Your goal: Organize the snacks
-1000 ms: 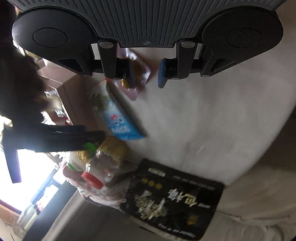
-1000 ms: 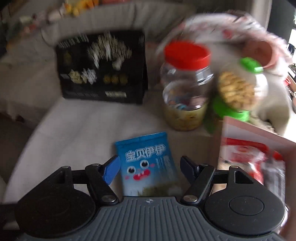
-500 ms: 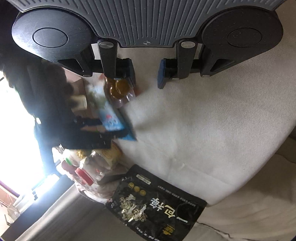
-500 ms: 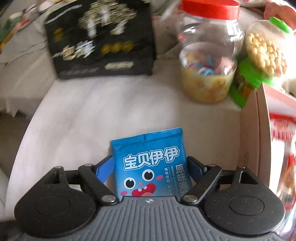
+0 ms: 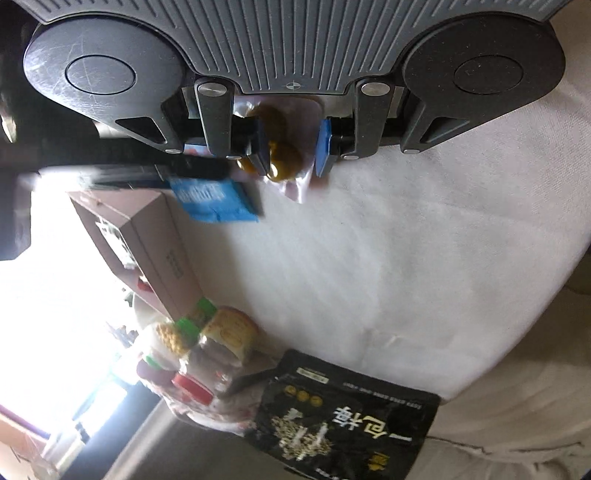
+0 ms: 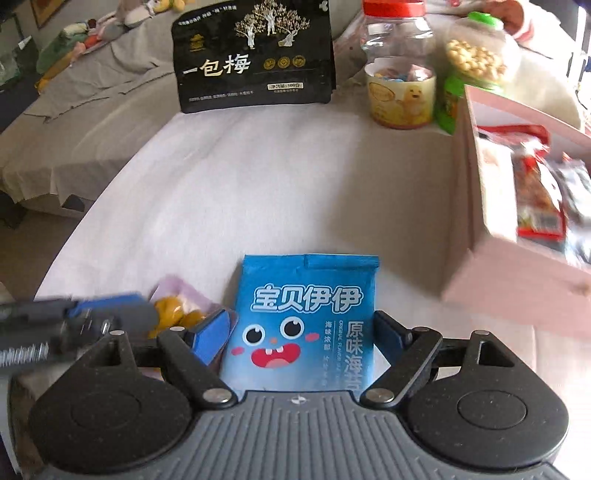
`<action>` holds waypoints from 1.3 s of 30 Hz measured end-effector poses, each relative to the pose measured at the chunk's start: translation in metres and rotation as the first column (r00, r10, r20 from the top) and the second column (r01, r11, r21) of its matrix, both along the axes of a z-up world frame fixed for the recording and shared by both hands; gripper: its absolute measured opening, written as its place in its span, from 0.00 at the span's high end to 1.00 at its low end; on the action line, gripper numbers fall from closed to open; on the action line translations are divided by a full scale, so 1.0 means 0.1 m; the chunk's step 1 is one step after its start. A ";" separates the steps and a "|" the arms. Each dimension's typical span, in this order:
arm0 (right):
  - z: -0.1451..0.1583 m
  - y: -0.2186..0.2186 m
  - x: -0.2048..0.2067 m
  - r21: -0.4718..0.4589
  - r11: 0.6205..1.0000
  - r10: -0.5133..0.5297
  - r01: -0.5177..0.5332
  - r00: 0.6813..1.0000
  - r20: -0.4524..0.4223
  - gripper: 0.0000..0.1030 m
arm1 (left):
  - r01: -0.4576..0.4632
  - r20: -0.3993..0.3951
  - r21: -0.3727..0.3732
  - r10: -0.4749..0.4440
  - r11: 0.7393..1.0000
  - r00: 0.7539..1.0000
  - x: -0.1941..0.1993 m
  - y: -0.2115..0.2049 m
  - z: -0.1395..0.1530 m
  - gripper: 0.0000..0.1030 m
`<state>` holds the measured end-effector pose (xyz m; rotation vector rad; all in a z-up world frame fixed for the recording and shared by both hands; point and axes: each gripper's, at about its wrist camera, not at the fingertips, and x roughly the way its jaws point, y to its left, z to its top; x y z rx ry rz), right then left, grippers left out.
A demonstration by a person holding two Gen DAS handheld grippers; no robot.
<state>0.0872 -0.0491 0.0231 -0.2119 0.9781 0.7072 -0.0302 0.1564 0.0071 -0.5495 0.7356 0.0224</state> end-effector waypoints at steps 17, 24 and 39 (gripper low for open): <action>-0.01 -1.23 -0.36 0.102 0.970 -0.238 0.221 0.948 0.213 0.18 | 0.092 -0.015 0.191 -0.091 0.977 0.996 -0.05 -0.43 0.14 0.70; -0.15 -1.51 -0.25 0.093 0.940 -0.342 0.329 0.908 0.242 0.17 | 0.183 -0.032 0.269 -0.181 0.946 0.983 -0.05 -0.66 0.16 0.70; -0.22 -1.56 -0.24 0.117 0.938 -0.344 0.325 0.912 0.224 0.13 | 0.349 -0.077 0.415 -0.350 0.840 0.934 0.06 -1.24 0.09 0.64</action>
